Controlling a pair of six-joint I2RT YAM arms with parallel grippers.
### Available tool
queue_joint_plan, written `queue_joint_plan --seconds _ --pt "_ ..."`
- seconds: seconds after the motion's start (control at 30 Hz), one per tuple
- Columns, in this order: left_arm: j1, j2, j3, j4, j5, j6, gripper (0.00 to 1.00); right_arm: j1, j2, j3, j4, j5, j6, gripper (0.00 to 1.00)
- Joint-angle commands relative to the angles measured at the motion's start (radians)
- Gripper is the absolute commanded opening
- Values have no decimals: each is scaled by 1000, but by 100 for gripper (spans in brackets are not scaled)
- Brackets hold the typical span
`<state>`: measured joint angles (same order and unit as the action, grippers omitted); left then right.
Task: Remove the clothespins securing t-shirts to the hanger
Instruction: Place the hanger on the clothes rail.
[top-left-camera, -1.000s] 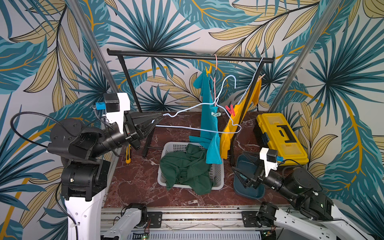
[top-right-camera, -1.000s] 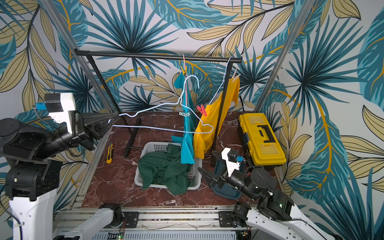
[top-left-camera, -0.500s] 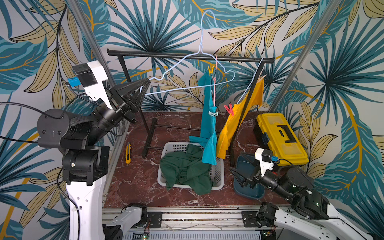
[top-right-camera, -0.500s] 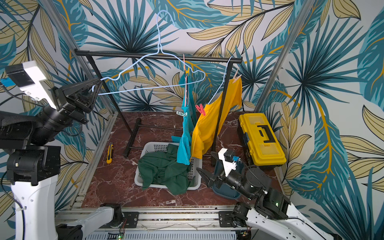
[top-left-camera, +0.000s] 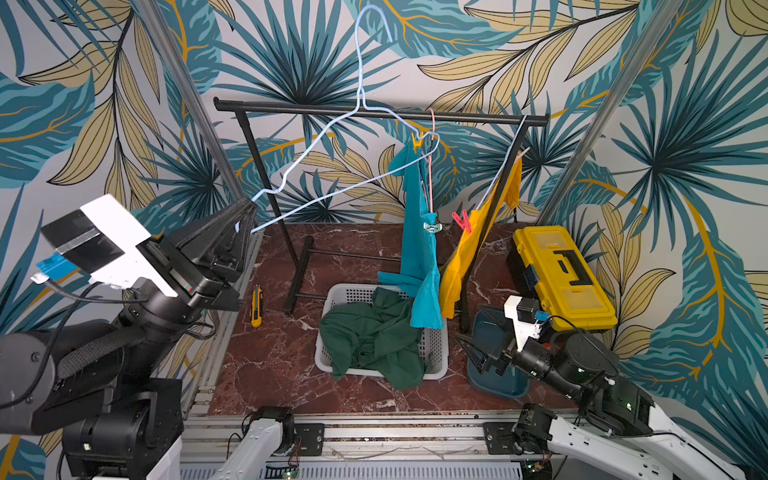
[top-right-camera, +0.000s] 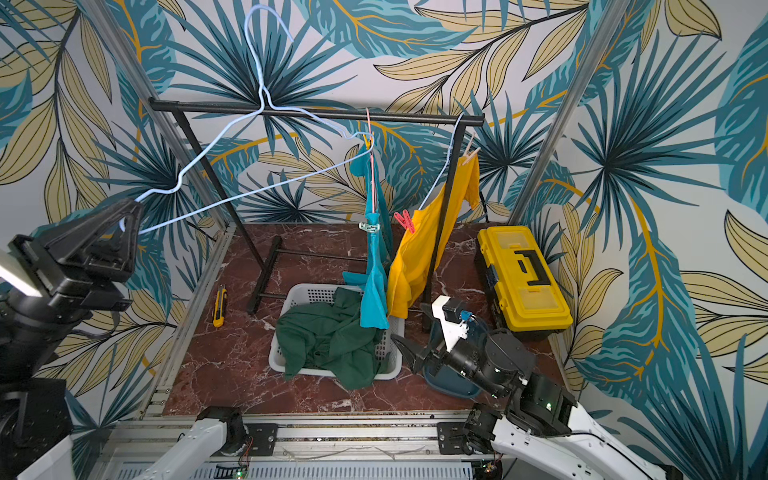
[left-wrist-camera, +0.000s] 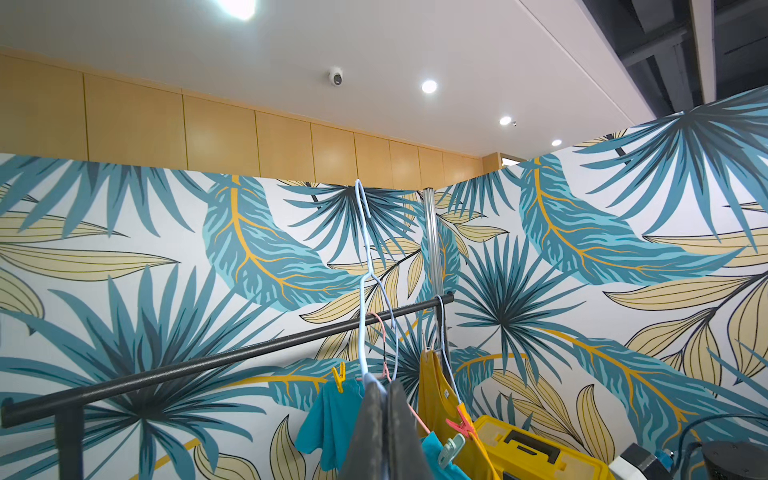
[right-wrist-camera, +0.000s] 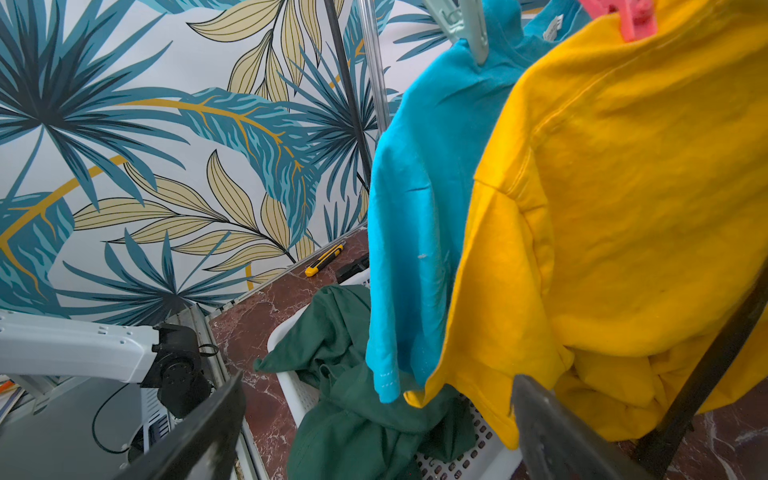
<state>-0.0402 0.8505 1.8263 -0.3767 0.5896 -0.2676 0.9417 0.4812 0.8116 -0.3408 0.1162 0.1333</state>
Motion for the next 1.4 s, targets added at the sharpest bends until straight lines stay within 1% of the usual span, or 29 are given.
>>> queue_joint_plan --seconds 0.0,0.13,0.27,0.37,0.43,0.57,0.67,0.7,0.77,0.8,0.87,0.93,1.03,1.13,1.23,1.37 --pt "5 -9 -41 -105 -38 53 0 1 19 1 28 11 -14 99" --pt "5 -25 -112 -166 -99 91 0 0 45 2 46 9 -17 99" --pt "5 -36 -203 -130 -182 123 0 1 70 6 51 -3 -19 99" --pt "5 22 -168 -123 -215 154 0 0 84 12 51 -7 -24 100" --pt "5 52 -147 -113 -214 160 0 1 95 18 47 -6 -27 100" --pt "5 50 -180 -5 -237 127 0 0 108 19 63 -7 -29 100" --pt "6 59 -166 2 -255 129 0 0 122 22 69 -11 -32 99" --pt "6 56 -167 6 -245 124 0 0 127 24 68 -11 -35 99" --pt "5 50 -170 21 -186 114 0 0 143 33 63 -12 -42 99" --pt "5 50 -170 21 -187 104 0 1 151 36 60 -13 -43 99" --pt "4 44 -183 15 -237 117 0 0 164 39 68 -18 -47 99" --pt "6 37 -202 24 -312 149 0 0 173 39 81 -24 -48 99" --pt "6 65 -178 -14 -391 206 0 0 187 41 92 -33 -48 100" --pt "6 101 -158 -53 -443 248 0 -1 196 40 98 -38 -44 100" --pt "6 107 -192 -49 -477 273 0 -1 192 34 103 -37 -41 100" --pt "6 92 -278 -44 -541 286 0 -1 175 26 99 -30 -37 99"
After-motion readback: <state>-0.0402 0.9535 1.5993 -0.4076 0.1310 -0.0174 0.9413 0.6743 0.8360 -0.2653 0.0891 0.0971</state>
